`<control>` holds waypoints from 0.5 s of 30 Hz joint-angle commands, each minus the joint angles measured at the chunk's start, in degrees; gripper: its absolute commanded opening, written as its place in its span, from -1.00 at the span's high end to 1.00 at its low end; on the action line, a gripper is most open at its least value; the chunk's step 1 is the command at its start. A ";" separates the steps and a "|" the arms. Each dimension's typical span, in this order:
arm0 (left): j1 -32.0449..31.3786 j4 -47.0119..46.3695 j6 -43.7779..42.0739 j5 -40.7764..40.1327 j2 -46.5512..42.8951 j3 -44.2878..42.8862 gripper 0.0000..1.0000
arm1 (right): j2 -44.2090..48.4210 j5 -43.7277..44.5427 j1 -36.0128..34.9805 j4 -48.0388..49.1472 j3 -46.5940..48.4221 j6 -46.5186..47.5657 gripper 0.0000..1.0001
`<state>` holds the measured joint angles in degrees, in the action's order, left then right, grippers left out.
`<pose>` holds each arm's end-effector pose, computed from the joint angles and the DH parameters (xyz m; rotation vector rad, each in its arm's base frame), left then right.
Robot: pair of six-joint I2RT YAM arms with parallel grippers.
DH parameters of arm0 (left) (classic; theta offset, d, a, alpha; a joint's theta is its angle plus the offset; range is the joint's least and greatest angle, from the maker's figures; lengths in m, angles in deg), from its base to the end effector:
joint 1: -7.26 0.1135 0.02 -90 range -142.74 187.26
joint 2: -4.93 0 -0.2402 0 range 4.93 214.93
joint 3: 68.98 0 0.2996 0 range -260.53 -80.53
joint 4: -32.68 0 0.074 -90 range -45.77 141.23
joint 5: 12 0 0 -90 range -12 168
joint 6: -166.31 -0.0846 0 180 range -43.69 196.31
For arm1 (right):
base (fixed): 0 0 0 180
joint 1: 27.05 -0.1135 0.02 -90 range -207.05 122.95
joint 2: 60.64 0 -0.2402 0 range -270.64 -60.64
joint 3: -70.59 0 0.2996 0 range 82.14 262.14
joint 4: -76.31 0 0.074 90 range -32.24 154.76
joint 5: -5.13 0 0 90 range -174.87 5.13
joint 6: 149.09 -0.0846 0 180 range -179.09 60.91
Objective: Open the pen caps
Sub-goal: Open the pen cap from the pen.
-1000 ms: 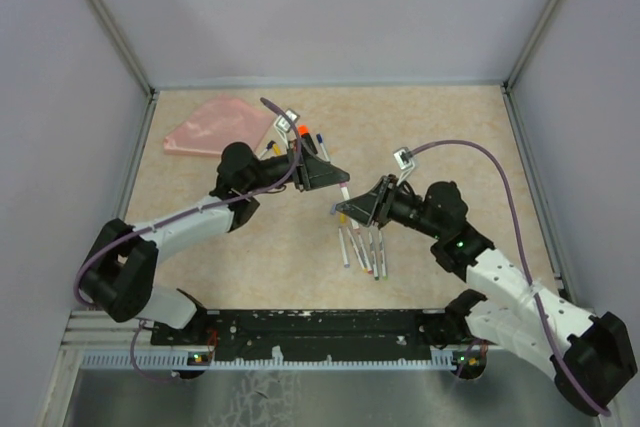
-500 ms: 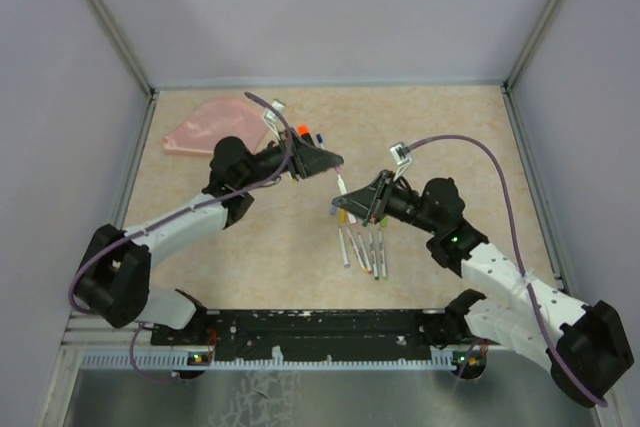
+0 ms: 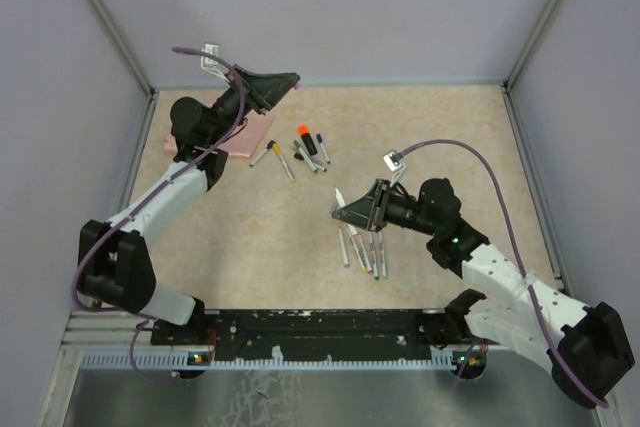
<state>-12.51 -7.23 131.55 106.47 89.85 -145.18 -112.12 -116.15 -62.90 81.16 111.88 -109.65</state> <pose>0.3833 -0.1806 0.3842 0.1371 1.2039 -1.4160 0.2263 0.2177 0.2348 -0.2319 1.9017 1.5364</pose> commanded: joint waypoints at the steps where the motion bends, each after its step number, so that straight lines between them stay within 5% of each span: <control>1: -0.07 6.65 -1.23 4.05 -2.87 4.36 1.00 | 2.40 0.88 -0.18 -1.97 0.64 2.44 1.00; 9: -0.49 28.44 -7.45 7.61 -10.82 14.71 1.00 | 2.46 3.01 -0.18 -7.38 1.81 7.10 1.00; 15: -4.70 49.12 -16.02 0.43 -11.09 16.53 0.97 | 2.03 4.20 -0.18 -8.31 1.09 7.85 1.00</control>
<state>-14.24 25.47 122.94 111.22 78.95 -128.96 -110.52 -113.07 -62.90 72.35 111.83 -103.71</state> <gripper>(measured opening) 0.051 0.124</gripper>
